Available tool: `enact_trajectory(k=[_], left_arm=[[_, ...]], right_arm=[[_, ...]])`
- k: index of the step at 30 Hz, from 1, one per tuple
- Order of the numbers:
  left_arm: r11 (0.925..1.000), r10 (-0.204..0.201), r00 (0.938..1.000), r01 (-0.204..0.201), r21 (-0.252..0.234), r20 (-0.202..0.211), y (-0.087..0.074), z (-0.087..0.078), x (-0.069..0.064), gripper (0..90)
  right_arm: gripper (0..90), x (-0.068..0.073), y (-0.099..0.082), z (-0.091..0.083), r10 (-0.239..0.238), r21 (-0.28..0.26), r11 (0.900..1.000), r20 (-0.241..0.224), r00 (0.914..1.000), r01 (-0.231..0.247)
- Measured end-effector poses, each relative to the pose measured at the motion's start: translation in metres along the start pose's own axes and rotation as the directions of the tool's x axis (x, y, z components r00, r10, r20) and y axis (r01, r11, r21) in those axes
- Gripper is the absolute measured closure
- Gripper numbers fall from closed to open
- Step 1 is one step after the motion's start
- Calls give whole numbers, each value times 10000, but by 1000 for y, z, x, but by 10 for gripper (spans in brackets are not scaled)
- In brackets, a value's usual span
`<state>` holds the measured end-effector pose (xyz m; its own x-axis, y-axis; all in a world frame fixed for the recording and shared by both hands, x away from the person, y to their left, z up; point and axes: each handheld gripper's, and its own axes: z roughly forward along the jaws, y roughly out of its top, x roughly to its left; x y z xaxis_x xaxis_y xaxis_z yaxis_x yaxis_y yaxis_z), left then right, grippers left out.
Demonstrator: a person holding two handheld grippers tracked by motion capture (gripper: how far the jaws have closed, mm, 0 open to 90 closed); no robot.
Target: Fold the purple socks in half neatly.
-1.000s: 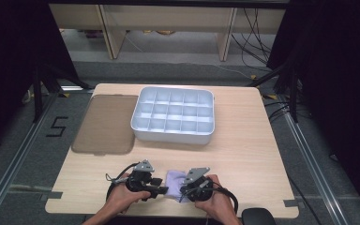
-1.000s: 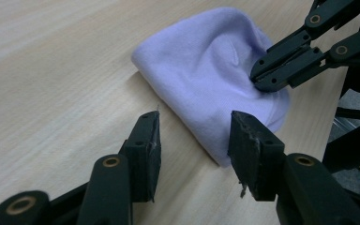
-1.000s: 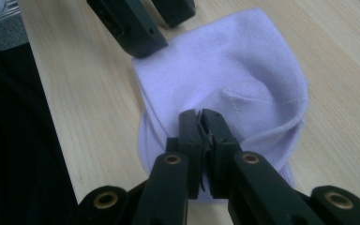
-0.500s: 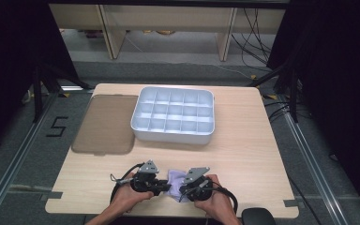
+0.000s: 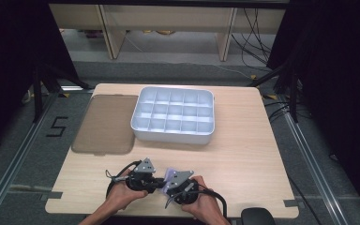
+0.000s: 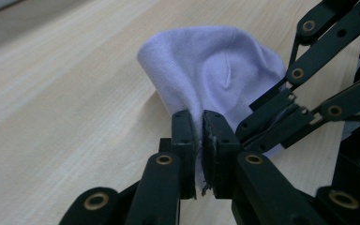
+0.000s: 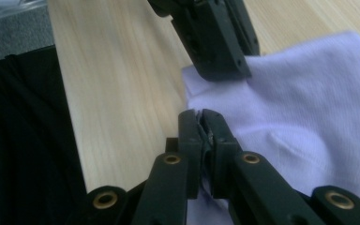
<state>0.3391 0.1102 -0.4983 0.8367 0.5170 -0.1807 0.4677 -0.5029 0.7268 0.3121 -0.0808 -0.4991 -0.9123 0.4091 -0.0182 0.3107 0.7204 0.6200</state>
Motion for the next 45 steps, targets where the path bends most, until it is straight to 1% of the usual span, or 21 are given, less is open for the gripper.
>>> enact_trajectory(k=[2, 4, 6, 9, 10, 11, 12, 13, 14, 18, 22, 23, 24, 25, 28, 31, 35, 38, 40, 44, 45], left_arm=[[9999, 128, 9999, -127, 71, -60, 1, -2, 1, 832], [9999, -128, 9999, 129, -54, 31, 1, -3, 0, 832], [9999, 103, 9999, -103, 0, 0, 0, -4, 1, 832], [9997, 162, 9999, -162, 156, -32, 1, -5, 2, 831], [9998, 97, 10000, -98, 182, 18, 1, -5, 1, 831], [9988, 416, 9991, -415, 266, -43, 2, -5, 2, 831], [9994, 261, 9997, -260, 209, -34, 3, -4, 0, 831], [9982, 517, 9986, -514, 314, -96, 4, -5, 0, 831], [9992, 326, 9994, -325, 223, -66, 4, -4, -2, 831], [9984, 536, 9985, -534, 198, -66, 5, -4, -1, 833], [9990, 405, 9991, -402, 191, -112, 4, -5, -2, 833], [9989, 432, 9990, -430, 195, -118, 4, -5, -2, 833], [9987, 470, 9988, -468, 185, -110, 5, -5, -2, 833], [9975, 676, 9977, -674, 199, -88, 5, -6, -1, 833], [9990, 429, 9990, -427, 118, -151, 5, -7, -3, 834], [9977, 655, 9978, -652, 158, -143, 6, -8, -2, 834], [9978, 656, 9978, -654, 106, -137, 7, -9, -4, 834], [9976, 692, 9975, -692, 25, -155, 8, -10, -6, 834], [9969, 791, 9968, -790, 50, -141, 9, -12, -6, 834], [9974, 698, 9975, -700, -182, -101, 11, -13, -10, 834], [9957, 901, 9959, -902, -210, -52, 12, -14, -11, 834]], right_arm=[[871, -1, 2, 1, -117, 65, 9999, -97, 9999, 118], [868, 0, 2, 1, 25, -13, 10000, -94, 10000, -25], [865, -3, 2, -3, 125, -212, 9997, -264, 9996, -131], [868, -16, 4, -18, 398, -583, 9976, 339, 9986, -378], [870, -23, 5, -21, 262, -757, 9969, 589, 9979, -217], [870, -29, 5, -22, 418, -825, 9960, 923, 9949, -342], [871, -41, 5, -19, 568, -763, 9959, 1100, 9923, -486], [871, -45, 5, -15, 650, -731, 9957, 1093, 9919, -572], [872, -48, 5, -11, 641, -592, 9966, 1074, 9921, -580], [877, -51, 4, -3, 474, -62, 9989, 1048, 9934, -470], [870, -51, 4, -7, 570, -311, 9981, 1211, 9910, -536], [868, -48, 3, -16, 786, -681, 9951, 1096, 9909, -714], [868, -48, 3, -16, 786, -681, 9951, 1096, 9909, -714], [867, -44, 1, -29, 908, -709, 9940, 1129, 9894, -831], [866, -39, -7, -37, 872, -859, 9932, 977, 9914, -788], [865, -28, -21, -47, 1252, -657, 9906, 847, 9885, -1198], [866, -27, -29, -42, 1458, -491, 9885, 554, 9878, -1431], [868, -30, -30, -30, 1306, -197, 9913, 286, 9910, -1300], [869, -30, -30, -27, 1230, -181, 9923, 307, 9919, -1225], [870, -29, -28, -25, 1600, -166, 9871, 311, 9866, -1595], [870, -31, -27, -25, 1357, -125, 9907, 313, 9903, -1354]])
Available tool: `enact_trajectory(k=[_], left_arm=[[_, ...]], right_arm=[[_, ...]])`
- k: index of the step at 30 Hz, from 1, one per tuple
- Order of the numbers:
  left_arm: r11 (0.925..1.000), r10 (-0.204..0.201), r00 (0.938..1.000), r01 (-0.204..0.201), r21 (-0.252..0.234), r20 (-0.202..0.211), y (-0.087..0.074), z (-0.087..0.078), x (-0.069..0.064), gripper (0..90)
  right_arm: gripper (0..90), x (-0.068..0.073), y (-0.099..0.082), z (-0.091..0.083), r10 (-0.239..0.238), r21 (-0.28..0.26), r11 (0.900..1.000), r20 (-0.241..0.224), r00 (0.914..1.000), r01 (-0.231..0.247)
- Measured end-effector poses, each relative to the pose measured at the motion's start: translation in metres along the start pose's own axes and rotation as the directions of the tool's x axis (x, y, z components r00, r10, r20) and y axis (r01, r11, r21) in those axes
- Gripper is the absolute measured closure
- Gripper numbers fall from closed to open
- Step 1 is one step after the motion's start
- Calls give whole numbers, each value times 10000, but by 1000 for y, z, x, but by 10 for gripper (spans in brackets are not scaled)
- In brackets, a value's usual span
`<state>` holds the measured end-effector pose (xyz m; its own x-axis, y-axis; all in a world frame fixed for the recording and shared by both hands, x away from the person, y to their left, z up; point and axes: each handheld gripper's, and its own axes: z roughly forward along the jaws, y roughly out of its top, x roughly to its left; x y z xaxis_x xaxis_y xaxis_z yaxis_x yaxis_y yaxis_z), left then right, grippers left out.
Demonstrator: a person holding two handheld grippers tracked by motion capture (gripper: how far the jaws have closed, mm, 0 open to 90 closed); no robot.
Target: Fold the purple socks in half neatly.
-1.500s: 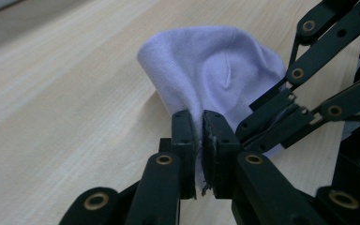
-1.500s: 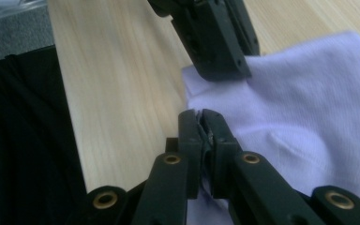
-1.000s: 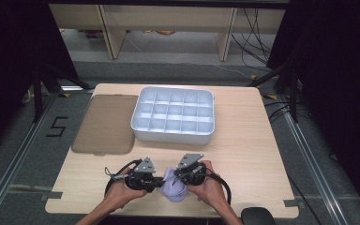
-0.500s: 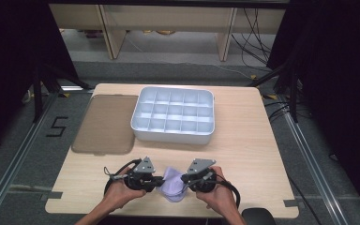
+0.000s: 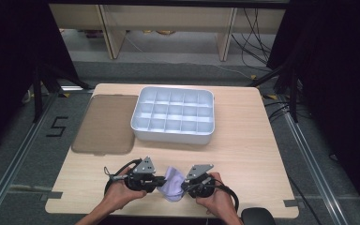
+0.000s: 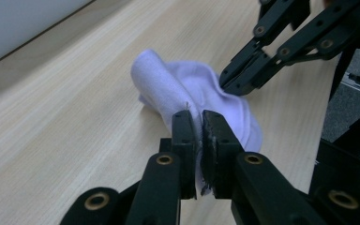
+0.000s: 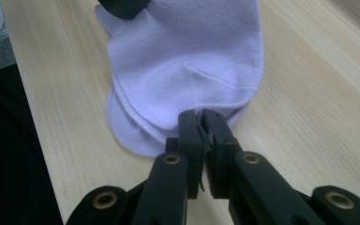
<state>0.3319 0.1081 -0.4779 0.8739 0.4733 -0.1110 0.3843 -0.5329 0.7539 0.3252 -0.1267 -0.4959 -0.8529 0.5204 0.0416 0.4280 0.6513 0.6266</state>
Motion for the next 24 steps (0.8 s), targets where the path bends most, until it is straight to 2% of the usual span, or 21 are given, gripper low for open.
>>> enact_trajectory(k=[3, 4, 5, 6, 7, 8, 9, 14, 15, 17, 18, 21, 22, 23, 24], left_arm=[[9999, -108, 9999, 108, -89, 47, 1, 0, -4, 835], [9998, -132, 9998, 134, -145, 132, 3, 0, -6, 835], [9998, -132, 9998, 134, -145, 132, 3, 0, -6, 835], [9998, 174, 9998, -173, -107, 120, 4, 0, -7, 835], [9998, 174, 9998, -173, -107, 120, 4, 0, -7, 836], [9998, -3, 9998, 6, -188, 189, 5, 2, -9, 836], [9997, 45, 9996, -39, -222, 267, 5, 3, -10, 836], [9994, 294, 9986, -287, -166, 447, 9, 10, -18, 836], [9989, 468, 9977, -463, -111, 499, 10, 12, -19, 836], [9988, 491, 9972, -487, -75, 569, 11, 16, -23, 835], [9974, 717, 9961, -720, 43, 523, 12, 20, -25, 835], [9971, 753, 9953, -757, 50, 616, 11, 24, -26, 835], [9984, 547, 9962, -554, 89, 672, 10, 29, -29, 836], [9976, 656, 9954, -671, 183, 700, 9, 30, -29, 836], [9973, 653, 9957, -674, 303, 663, 7, 32, -29, 836]], right_arm=[[870, 0, 1, 2, -17, 15, 10000, -132, 9999, 18], [870, 0, 2, 5, -68, -165, 9998, 60, 10000, 69], [870, 0, 2, 5, -68, -165, 9998, 60, 10000, 69], [870, 0, 2, 6, -215, -154, 9997, -32, 9998, 215], [870, 0, 2, 6, -215, -154, 9997, -32, 9998, 215], [870, 0, 2, 7, -295, -186, 9994, -14, 9996, 295], [870, 1, 3, 5, -1, 36, 10000, -26, 10000, 1], [868, 1, 2, 5, -6, -19, 10000, -25, 10000, 6], [868, 1, 2, 6, 16, 25, 10000, -48, 10000, -16], [866, 0, 1, 9, -40, -107, 9999, 35, 10000, 40], [865, 1, 2, 6, 177, 122, 9998, -52, 9998, -177], [864, 1, 1, 5, 241, 133, 9996, -48, 9997, -240], [860, 1, 1, 6, 325, 30, 9995, -29, 9995, -325], [859, -2, 1, 4, 177, 23, 9998, 27, 9998, -178], [858, -2, 1, 1, 432, -12, 9991, 18, 9991, -432]])
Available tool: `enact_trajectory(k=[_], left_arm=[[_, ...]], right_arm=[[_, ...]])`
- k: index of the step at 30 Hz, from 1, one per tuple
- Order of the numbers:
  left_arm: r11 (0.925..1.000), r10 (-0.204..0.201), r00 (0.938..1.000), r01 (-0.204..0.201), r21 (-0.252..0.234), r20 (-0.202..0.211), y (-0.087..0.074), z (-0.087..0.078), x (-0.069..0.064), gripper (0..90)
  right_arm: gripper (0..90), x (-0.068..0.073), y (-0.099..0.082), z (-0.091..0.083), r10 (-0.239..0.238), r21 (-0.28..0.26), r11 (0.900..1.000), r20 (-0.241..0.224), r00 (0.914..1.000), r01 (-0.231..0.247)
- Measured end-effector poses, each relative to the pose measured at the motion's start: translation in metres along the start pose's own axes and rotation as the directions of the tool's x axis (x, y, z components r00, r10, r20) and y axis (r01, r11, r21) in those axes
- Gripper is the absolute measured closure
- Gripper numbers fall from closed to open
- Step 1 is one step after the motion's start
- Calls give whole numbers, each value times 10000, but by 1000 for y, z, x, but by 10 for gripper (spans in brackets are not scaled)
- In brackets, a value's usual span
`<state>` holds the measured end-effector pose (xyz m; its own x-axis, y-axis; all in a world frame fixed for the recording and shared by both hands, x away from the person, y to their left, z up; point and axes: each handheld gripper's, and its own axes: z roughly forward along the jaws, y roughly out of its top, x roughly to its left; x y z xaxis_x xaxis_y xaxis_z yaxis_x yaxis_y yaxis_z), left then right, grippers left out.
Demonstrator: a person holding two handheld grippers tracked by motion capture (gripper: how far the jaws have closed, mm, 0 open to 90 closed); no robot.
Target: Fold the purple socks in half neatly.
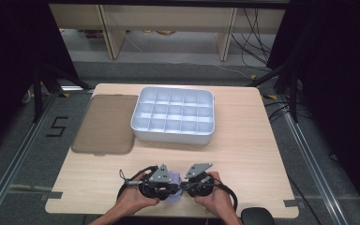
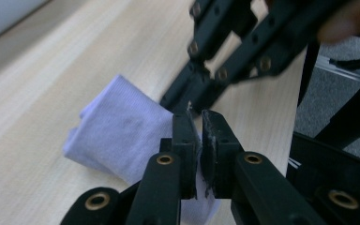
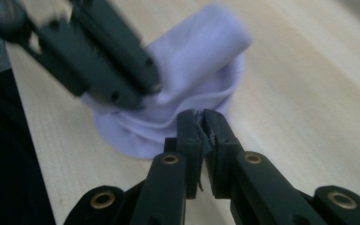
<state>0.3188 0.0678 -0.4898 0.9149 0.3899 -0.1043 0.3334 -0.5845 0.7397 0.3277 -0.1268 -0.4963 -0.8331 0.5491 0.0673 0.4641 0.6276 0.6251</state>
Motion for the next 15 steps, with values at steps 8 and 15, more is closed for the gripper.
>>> enact_trajectory(k=[8, 15], left_arm=[[9997, 85, 10000, -86, 225, 52, -5, 9, -1, 835], [9998, 9, 10000, -9, 204, 33, -6, 10, -3, 832]], right_arm=[[868, -16, 7, -32, 190, -1640, 9864, 431, 9989, -116], [871, -1, 23, -13, -294, -1304, 9911, -167, 9994, 270]])
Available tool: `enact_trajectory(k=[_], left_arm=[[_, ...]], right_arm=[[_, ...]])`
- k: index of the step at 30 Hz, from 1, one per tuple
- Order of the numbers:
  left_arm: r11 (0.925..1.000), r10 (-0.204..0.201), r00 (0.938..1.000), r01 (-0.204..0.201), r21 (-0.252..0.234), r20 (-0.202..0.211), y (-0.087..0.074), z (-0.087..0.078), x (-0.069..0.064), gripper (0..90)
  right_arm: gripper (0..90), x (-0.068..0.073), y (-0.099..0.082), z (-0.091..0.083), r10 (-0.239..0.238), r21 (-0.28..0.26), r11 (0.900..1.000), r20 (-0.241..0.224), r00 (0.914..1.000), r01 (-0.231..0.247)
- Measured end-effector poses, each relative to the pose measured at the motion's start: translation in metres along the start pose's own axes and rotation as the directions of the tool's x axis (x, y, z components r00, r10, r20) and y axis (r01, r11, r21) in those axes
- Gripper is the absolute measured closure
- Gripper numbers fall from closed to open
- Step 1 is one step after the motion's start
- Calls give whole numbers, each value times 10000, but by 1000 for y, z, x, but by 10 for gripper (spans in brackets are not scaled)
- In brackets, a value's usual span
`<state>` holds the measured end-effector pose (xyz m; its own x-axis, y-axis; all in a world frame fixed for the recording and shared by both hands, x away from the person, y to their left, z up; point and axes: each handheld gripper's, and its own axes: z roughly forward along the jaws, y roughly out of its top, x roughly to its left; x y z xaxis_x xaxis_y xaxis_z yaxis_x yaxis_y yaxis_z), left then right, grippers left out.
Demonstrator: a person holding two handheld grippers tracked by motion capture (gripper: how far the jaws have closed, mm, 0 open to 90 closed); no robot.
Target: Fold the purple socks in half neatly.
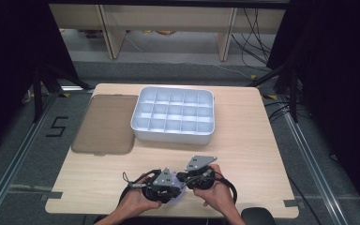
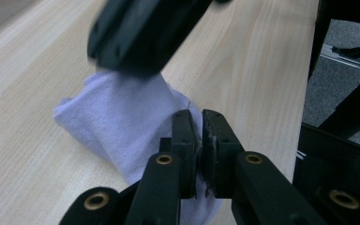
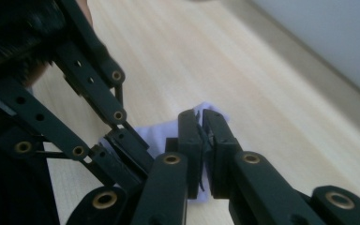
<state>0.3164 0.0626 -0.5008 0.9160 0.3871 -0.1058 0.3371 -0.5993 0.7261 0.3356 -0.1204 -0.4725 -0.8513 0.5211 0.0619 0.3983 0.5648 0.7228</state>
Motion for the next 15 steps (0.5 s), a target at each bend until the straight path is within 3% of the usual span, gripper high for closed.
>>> enact_trajectory(k=[4, 5, 6, 11, 12, 15], left_arm=[[9999, 105, 9999, -104, -123, 70, 0, -1, 0, 821], [9995, 263, 9995, -260, -205, 165, 1, -5, 1, 806], [9993, -32, 9998, 39, -363, 180, 2, -8, -1, 802], [9956, -221, 9996, 233, -912, 147, 4, -26, 3, 815], [9956, -221, 9996, 233, -912, 147, 4, -26, 3, 818], [9993, -240, 9995, 246, -272, 210, -6, -13, -5, 829]], right_arm=[[873, -4, -5, 13, -190, 453, 9988, 258, 9995, 178], [874, -6, -7, 15, -24, 680, 9977, 195, 9998, 11], [875, -6, -7, 15, 10, 714, 9974, 231, 9997, -27], [876, -5, -8, 17, -140, 650, 9978, 437, 9989, 111], [876, -6, -8, 15, -135, 768, 9970, 394, 9991, 104], [875, -5, -8, 15, -106, 740, 9972, 369, 9993, 78]])
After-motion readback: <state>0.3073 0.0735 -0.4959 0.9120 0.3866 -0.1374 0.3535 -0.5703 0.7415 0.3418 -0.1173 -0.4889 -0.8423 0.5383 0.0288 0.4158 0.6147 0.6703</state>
